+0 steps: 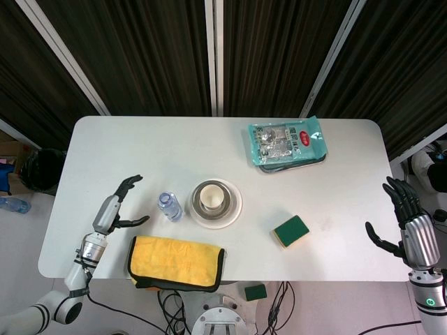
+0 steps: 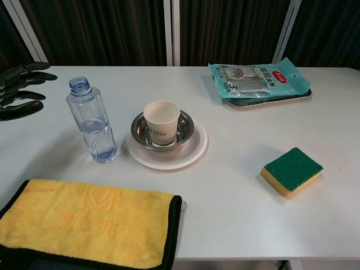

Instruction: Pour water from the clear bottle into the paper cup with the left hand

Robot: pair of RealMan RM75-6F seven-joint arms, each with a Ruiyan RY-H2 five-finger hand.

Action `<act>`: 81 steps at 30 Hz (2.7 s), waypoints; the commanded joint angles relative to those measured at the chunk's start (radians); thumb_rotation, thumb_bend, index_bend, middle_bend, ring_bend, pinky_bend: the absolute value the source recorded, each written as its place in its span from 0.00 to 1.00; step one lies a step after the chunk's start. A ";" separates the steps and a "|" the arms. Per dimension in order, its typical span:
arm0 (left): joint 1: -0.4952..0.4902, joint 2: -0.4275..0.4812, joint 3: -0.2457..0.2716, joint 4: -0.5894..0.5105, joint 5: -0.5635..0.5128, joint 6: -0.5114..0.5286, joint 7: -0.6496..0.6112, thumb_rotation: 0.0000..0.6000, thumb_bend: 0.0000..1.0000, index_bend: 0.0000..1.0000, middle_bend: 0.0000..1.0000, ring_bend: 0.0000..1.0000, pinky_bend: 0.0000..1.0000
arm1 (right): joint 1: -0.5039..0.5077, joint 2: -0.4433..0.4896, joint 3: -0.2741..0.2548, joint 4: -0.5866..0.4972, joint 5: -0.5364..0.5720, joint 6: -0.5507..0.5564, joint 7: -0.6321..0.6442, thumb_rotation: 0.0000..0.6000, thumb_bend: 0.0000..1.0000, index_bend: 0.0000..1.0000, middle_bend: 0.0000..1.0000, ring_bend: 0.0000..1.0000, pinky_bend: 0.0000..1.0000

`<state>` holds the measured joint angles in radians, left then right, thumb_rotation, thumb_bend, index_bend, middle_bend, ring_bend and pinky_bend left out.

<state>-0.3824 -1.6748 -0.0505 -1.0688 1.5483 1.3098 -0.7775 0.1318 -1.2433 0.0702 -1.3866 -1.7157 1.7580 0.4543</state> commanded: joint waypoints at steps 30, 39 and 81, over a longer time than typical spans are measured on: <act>-0.092 -0.131 0.022 0.096 0.003 -0.129 -0.128 0.96 0.00 0.03 0.12 0.05 0.16 | -0.003 -0.001 0.001 0.032 0.024 -0.021 0.015 1.00 0.33 0.00 0.00 0.00 0.00; -0.130 -0.139 0.009 0.078 -0.014 -0.186 -0.213 1.00 0.00 0.07 0.19 0.10 0.18 | -0.006 -0.001 0.003 0.044 0.034 -0.024 0.018 1.00 0.33 0.00 0.00 0.00 0.00; -0.174 -0.145 -0.021 0.067 -0.049 -0.237 -0.400 1.00 0.27 0.59 0.40 0.26 0.31 | -0.002 -0.011 0.005 0.077 0.058 -0.064 -0.014 1.00 0.33 0.00 0.00 0.00 0.00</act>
<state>-0.5561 -1.8202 -0.0712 -1.0013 1.4993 1.0724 -1.1780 0.1297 -1.2545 0.0758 -1.3097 -1.6579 1.6946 0.4404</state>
